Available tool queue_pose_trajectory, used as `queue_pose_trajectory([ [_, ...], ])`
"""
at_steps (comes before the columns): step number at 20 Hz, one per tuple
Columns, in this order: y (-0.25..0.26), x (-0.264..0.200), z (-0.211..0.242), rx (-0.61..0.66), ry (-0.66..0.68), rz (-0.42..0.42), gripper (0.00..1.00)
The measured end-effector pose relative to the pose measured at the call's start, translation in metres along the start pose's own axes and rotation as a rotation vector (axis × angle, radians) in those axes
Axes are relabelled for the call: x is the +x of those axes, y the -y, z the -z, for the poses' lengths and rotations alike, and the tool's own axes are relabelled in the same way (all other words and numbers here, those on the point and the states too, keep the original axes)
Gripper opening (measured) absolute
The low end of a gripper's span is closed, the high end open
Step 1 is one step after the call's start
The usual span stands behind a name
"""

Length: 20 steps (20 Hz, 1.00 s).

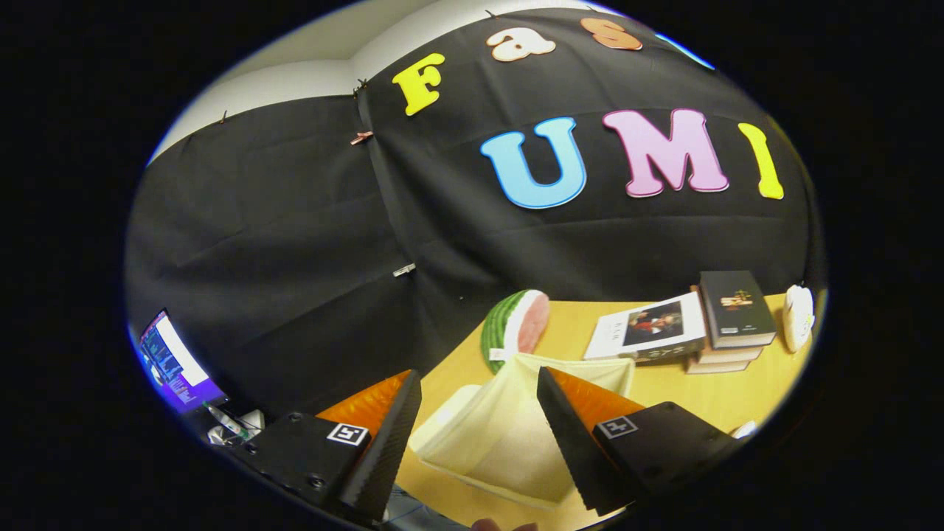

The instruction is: Open the storage box then place both shoes into the box .Put the left shoe in first, then the right shoe, with the right side of both shoes facing outward in a uniform manner.

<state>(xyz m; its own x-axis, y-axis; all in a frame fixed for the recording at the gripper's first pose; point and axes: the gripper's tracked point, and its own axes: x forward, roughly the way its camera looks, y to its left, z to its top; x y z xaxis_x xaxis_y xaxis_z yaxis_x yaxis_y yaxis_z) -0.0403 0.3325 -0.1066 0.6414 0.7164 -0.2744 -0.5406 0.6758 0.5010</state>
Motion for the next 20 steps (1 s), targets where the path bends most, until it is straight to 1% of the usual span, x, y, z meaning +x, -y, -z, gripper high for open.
queue_pose_trajectory([
  [3, 0.057, -0.037, 0.010, -0.044, -0.003, 0.094, 0.96],
  [7, 0.125, -0.088, 0.041, -0.038, -0.060, 0.243, 0.96],
  [10, 0.169, -0.124, 0.080, -0.042, -0.138, 0.359, 0.96],
  [14, 0.218, -0.162, 0.154, -0.072, -0.284, 0.505, 0.96],
  [18, 0.240, -0.170, 0.207, -0.045, -0.370, 0.563, 0.96],
  [19, 0.244, -0.170, 0.218, -0.031, -0.386, 0.568, 0.95],
  [20, 0.246, -0.169, 0.229, -0.019, -0.404, 0.571, 0.92],
])
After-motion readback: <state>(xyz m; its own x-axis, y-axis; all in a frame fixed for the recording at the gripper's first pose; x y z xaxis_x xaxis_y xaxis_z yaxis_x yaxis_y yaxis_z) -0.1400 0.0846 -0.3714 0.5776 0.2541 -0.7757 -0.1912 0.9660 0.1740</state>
